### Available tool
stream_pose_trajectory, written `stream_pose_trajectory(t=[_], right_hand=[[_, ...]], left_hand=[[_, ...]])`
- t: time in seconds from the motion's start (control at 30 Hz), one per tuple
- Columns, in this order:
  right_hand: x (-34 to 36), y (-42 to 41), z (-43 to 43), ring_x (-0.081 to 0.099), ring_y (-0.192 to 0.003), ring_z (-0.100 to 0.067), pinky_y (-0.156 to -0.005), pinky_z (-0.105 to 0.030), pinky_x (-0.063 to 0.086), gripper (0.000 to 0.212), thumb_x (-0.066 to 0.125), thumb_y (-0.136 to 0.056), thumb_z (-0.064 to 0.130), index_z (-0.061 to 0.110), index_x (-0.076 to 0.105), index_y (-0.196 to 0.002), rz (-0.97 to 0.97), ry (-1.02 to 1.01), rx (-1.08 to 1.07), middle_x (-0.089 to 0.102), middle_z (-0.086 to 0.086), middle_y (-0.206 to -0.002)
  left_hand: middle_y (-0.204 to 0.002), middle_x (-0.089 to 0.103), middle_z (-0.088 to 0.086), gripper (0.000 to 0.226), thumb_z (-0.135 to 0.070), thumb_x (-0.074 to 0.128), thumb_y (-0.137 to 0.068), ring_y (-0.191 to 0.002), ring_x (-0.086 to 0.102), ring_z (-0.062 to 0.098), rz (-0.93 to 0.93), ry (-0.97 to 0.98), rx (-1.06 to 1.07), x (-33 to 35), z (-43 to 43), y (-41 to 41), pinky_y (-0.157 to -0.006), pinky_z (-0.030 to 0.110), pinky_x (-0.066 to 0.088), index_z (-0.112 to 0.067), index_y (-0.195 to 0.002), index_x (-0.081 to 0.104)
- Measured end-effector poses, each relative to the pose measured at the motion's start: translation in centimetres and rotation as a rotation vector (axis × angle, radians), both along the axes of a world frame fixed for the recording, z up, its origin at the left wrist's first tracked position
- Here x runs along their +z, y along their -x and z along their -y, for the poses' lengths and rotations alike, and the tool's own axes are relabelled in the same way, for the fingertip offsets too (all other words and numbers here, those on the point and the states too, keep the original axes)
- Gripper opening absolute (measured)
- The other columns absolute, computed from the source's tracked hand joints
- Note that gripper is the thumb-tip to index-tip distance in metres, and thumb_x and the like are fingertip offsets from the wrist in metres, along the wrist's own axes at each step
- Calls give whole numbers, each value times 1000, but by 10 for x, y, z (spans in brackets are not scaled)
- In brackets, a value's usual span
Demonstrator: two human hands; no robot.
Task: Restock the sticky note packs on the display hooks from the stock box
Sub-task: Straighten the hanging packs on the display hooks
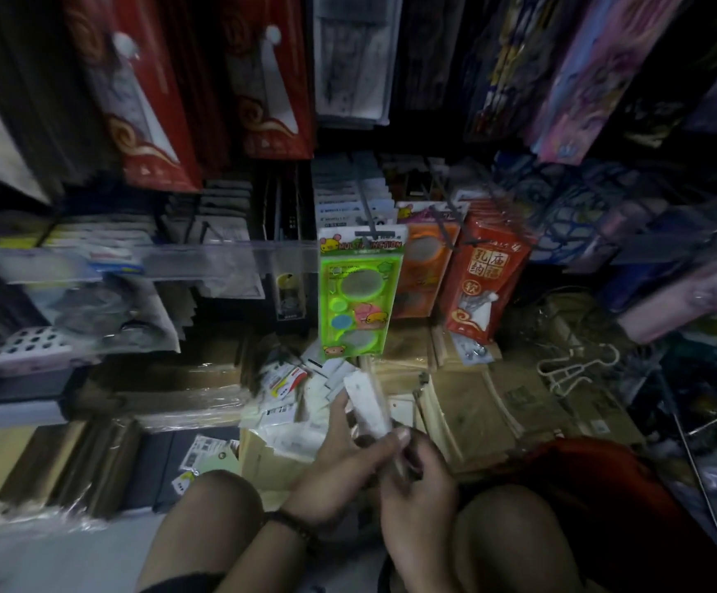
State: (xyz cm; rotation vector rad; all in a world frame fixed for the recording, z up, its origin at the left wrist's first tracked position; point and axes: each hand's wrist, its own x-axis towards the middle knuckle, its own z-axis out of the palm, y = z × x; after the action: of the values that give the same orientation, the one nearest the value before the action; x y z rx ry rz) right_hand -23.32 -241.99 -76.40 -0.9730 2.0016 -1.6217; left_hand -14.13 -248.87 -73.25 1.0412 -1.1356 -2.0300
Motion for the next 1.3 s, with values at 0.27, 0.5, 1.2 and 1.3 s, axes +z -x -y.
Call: stream_pose_trajectory(t=[0.27, 0.5, 1.2, 1.3], right_hand=[[83, -8, -22, 43, -145, -6, -111, -30, 44, 44, 71, -77, 48, 50, 72, -122, -267, 50, 301, 44, 19, -150], [128, 1, -5, 58, -113, 10, -83, -9, 51, 43, 87, -83, 40, 49, 66, -120, -279, 59, 250, 59, 27, -123], [377, 34, 27, 49, -131, 19, -113, -15, 43, 58, 77, -95, 6, 49, 66, -131, -194, 506, 359, 58, 33, -141], [421, 42, 40, 58, -130, 10, -107, -12, 47, 54, 73, -95, -3, 38, 70, -130, -138, 635, 354, 66, 26, -137]], left_hand=[[-135, 66, 32, 38, -18, 67, -100, -121, 67, 44, -269, -49, 56, 57, 0, -31, -95, 54, 61, 2, -133, 67], [-136, 68, 27, 63, -29, 84, -86, -120, 69, 45, -233, 78, 33, 108, 4, -53, -92, 55, 62, -5, -139, 62], [-121, 77, 20, 38, 0, 76, -91, -106, 77, 42, -148, 595, 103, 368, 26, -63, -72, 52, 67, -7, -127, 68], [-128, 73, 23, 44, 0, 72, -94, -110, 74, 45, -179, 651, 5, 413, 35, -73, -84, 55, 64, -9, -135, 62]])
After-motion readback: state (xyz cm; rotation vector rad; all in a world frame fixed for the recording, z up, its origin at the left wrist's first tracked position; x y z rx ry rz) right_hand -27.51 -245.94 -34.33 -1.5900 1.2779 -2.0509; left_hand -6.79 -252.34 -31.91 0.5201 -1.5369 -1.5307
